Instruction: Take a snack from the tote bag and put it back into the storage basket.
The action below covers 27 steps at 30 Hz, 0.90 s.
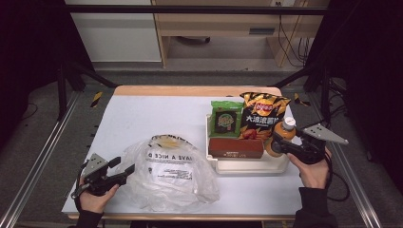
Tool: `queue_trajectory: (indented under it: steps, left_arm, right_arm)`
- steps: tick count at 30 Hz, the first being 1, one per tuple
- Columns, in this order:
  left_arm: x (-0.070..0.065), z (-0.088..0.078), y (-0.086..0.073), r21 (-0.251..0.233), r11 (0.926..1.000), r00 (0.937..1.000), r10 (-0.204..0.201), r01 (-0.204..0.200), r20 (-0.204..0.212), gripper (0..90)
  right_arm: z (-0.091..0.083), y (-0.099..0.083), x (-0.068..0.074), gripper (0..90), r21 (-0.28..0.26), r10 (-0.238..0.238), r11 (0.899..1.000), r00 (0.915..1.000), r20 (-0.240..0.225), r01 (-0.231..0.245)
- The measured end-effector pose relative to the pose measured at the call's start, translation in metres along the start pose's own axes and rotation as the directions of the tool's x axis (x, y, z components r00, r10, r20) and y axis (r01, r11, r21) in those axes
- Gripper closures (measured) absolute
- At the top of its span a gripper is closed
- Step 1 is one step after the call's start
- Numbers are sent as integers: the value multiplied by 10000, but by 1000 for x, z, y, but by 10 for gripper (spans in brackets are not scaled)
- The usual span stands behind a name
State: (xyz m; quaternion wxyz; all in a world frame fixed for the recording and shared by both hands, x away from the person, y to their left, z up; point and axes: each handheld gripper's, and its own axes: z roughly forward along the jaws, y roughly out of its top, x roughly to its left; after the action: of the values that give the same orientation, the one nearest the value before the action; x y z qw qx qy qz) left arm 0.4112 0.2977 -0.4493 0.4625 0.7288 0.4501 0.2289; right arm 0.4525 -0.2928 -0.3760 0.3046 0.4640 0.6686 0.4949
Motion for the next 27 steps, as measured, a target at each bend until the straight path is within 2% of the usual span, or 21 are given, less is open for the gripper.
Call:
queue_trajectory:
  steps: [7,16,19,27]
  left_arm:
    - [0,0,0,-14,10000,10000,0,0,0,335]
    - [0,0,0,-12,10000,10000,11,-11,2,335]
    - [0,0,0,-22,10000,10000,-6,6,2,334]
    - [0,0,0,-5,10000,10000,-1,1,-2,334]
  right_arm:
    - [2,-6,-5,302,130,-66,9999,10000,47,65]
    - [11,-20,-8,302,590,-29,9983,10000,-8,29]
    - [14,-23,-8,302,827,-157,9965,9999,27,154]
    - [19,-34,-13,301,1070,114,9942,9999,12,-115]
